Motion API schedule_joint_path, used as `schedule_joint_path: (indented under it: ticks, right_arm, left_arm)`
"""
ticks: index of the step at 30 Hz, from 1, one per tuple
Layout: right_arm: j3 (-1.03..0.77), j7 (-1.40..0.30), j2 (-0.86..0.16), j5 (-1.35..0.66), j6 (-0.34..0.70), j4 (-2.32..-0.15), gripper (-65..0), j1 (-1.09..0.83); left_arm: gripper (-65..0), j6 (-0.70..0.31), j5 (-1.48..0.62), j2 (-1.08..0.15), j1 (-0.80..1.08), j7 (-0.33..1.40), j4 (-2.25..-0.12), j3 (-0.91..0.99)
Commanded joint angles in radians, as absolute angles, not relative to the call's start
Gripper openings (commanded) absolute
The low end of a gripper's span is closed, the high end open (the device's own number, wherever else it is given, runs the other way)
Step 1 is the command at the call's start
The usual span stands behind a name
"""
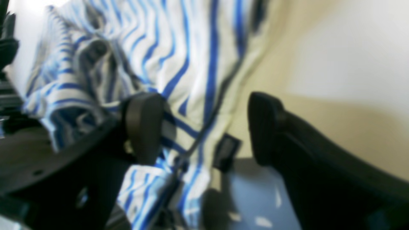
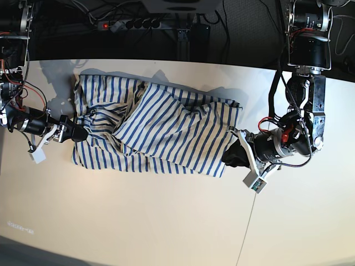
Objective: Fold the T-shirt properly
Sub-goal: 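Lay the folded end down and regrasp the bundle with both grippers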
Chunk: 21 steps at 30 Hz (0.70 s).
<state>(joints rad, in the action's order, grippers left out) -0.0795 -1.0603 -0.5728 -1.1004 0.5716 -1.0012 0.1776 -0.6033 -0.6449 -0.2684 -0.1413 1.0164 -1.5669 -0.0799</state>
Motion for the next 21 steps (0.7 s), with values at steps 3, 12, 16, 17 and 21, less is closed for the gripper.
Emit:
schedule_joint_path:
  ticks: [3, 12, 16, 17, 21]
  right_arm:
    - [-0.071, -1.125, -0.579, -1.061, 0.606, -0.994, -21.3, 0.171]
    - [-0.07, -1.172, -0.578, -1.063, 0.606, -0.992, -21.3, 0.171]
    - [-0.07, -1.187, -0.567, -1.062, 0.606, -0.992, -21.5, 0.171]
    - [-0.07, -1.192, -0.561, -1.061, 0.606, -0.992, -21.6, 0.171]
    - [-0.07, -1.194, -0.528, -1.011, 0.606, -0.992, -26.4, 0.171]
  left_arm:
    - [-55.1, -0.595, -0.661, -0.275, -0.16, 0.999, -1.584, -0.077]
    - [-55.1, -0.595, -0.662, -0.275, -0.16, 0.999, -1.584, -0.077]
    - [-55.1, -0.595, -0.662, -0.275, -0.16, 0.999, -1.584, -0.077]
    - [-55.1, -0.595, -0.662, -0.275, -0.16, 0.999, -1.584, -0.077]
    - [-55.1, -0.595, -0.662, -0.275, -0.16, 0.999, -1.584, -0.077]
